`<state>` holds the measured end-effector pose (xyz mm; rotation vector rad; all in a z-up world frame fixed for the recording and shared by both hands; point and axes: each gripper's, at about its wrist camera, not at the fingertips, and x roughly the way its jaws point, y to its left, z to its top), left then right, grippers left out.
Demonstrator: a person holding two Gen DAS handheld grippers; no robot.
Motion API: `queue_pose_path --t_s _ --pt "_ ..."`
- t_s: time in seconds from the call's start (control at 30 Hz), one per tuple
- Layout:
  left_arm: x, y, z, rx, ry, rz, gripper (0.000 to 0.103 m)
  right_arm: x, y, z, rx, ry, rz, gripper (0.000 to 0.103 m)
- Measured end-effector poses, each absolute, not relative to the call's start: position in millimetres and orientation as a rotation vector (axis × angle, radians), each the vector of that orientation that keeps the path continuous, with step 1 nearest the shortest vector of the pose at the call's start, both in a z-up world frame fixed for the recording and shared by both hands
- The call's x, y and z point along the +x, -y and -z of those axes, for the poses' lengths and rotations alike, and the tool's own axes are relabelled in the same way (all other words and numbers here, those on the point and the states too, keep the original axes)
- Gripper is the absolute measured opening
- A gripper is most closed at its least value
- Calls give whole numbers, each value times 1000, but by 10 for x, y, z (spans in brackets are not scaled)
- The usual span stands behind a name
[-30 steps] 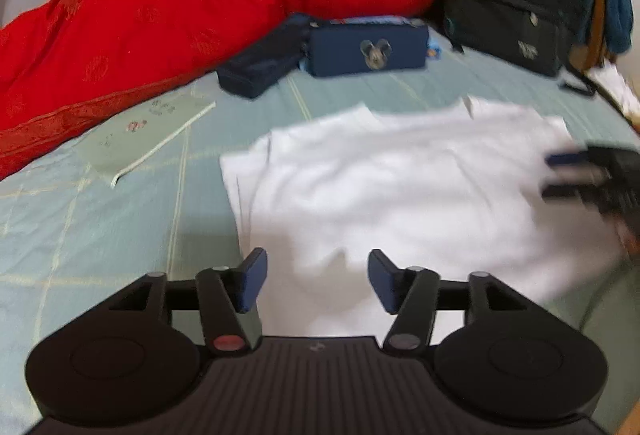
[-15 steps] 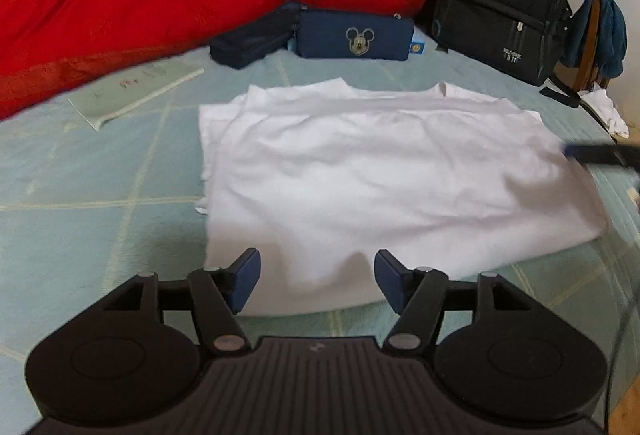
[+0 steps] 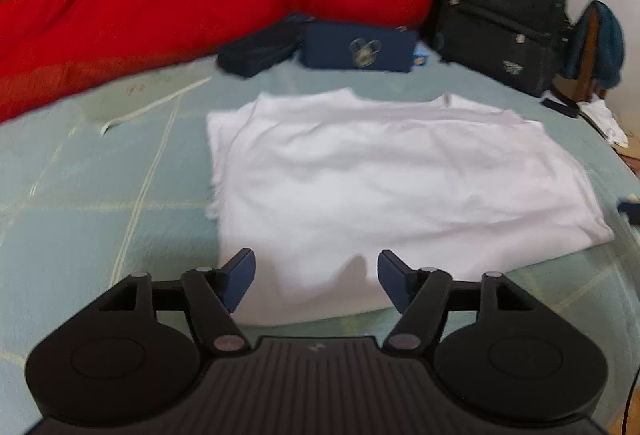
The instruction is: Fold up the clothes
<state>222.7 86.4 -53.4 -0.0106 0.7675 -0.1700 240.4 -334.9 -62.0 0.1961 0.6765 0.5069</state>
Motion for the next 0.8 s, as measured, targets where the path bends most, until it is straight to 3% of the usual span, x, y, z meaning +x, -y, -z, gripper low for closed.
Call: queue_pose_path --t_s 0.03,0.1,0.17,0.23,0.27,0.3,0.33,0.63,0.8 --pt "2202 -816 515 3 -751 181 68 2445 3358 604 193 -672 -498 86" --pt "2145 -716 487 32 -716 203 68 2539 3388 644 195 -685 -485 58" --pt "2138 -653 496 42 -708 221 69 2625 3409 761 203 -722 -456 49" --pt "2139 -596 509 49 -705 238 69 2684 3430 878 208 -753 -426 48" --pt "2140 -568 516 53 -703 247 69 2707 3439 930 211 -765 -413 42" --pt "2140 -539 523 56 -701 255 69 2692 3433 946 216 -761 -411 25" --pt "2141 -511 530 60 -699 263 69 2677 3428 956 220 -757 -409 15" --pt "2055 -537 558 105 -719 286 69 2495 3509 852 164 -778 -407 7" --pt "2072 -555 505 112 -704 285 70 2393 3510 639 166 -726 -418 8"
